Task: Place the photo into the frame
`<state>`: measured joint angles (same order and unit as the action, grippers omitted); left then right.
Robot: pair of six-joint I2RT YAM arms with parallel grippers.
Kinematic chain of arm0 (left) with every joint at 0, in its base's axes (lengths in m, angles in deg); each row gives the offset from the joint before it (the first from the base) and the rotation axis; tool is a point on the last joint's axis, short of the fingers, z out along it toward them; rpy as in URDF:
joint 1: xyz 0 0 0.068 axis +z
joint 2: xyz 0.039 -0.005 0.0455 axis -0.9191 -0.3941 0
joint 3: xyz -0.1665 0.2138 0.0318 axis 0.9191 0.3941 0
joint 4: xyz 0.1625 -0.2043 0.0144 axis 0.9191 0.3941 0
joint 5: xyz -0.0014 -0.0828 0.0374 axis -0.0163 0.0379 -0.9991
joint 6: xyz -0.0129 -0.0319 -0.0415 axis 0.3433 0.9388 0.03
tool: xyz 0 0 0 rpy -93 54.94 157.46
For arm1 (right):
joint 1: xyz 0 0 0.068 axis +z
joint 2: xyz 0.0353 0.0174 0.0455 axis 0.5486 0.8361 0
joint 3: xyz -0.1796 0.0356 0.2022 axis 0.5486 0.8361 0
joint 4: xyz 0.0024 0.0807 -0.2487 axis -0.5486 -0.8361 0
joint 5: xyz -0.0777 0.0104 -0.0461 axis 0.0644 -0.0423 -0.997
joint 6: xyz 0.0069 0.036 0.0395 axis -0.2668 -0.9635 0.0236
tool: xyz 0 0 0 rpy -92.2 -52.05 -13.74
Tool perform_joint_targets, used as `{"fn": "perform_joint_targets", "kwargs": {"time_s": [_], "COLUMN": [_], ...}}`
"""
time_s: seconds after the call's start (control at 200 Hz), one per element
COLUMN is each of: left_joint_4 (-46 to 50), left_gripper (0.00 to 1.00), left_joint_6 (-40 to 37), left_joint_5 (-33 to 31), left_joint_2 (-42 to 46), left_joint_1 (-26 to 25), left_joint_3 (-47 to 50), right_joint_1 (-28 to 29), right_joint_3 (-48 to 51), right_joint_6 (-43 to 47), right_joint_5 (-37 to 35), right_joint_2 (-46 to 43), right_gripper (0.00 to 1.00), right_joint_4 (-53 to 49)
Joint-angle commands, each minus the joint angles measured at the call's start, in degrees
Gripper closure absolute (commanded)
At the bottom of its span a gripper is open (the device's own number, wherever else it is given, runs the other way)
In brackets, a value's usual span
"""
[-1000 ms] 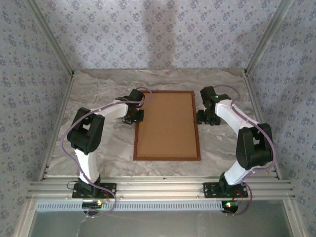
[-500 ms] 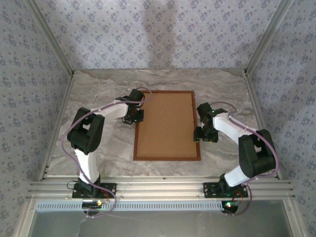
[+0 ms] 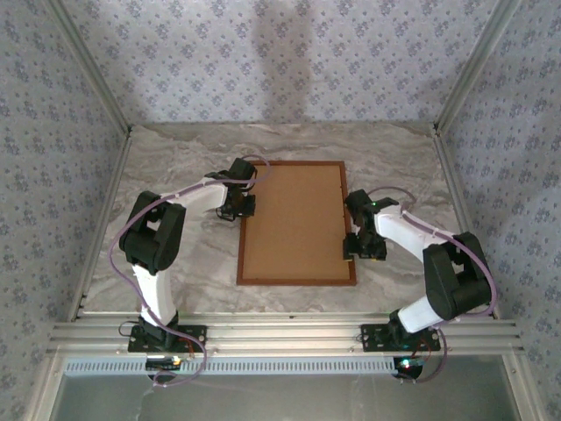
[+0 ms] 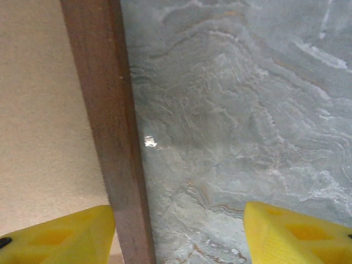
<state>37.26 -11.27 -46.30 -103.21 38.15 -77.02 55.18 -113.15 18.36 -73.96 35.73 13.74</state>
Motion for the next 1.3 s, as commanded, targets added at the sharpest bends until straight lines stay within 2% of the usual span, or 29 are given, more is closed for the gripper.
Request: {"fn": "perform_joint_targets", "kwargs": {"time_s": [0.0,0.4,0.755,0.964,1.294], "left_joint_4": [5.4,5.3,5.2,5.1,4.9], "left_gripper": [1.0,1.0,1.0,1.0,1.0], "left_joint_6": [-0.7,-0.6,-0.4,-0.2,-0.2], "left_joint_5": [-1.1,-1.0,-0.8,-0.9,-1.0], "left_joint_2": [-0.6,-0.5,-0.4,-0.4,-0.3], "left_joint_1": [-0.8,-0.9,-0.9,-1.0,-1.1], "left_joint_3": [0.5,0.5,0.8,0.9,1.0], "right_joint_1": [0.4,1.5,2.9,7.4,9.1], "right_joint_3": [0.7,2.0,2.2,-1.3,-2.8], "right_joint_6": [-1.5,-2.3,-3.2,-3.9,-5.2], "right_joint_5": [-2.1,-0.1,2.8,-0.6,-1.5], "right_joint_2": [-0.9,0.8,6.2,11.3,12.6], "right_gripper": [0.35,0.35,0.35,0.35,0.35], "right_joint_4": [-2.1,0.6,4.8,3.0,3.4]}}
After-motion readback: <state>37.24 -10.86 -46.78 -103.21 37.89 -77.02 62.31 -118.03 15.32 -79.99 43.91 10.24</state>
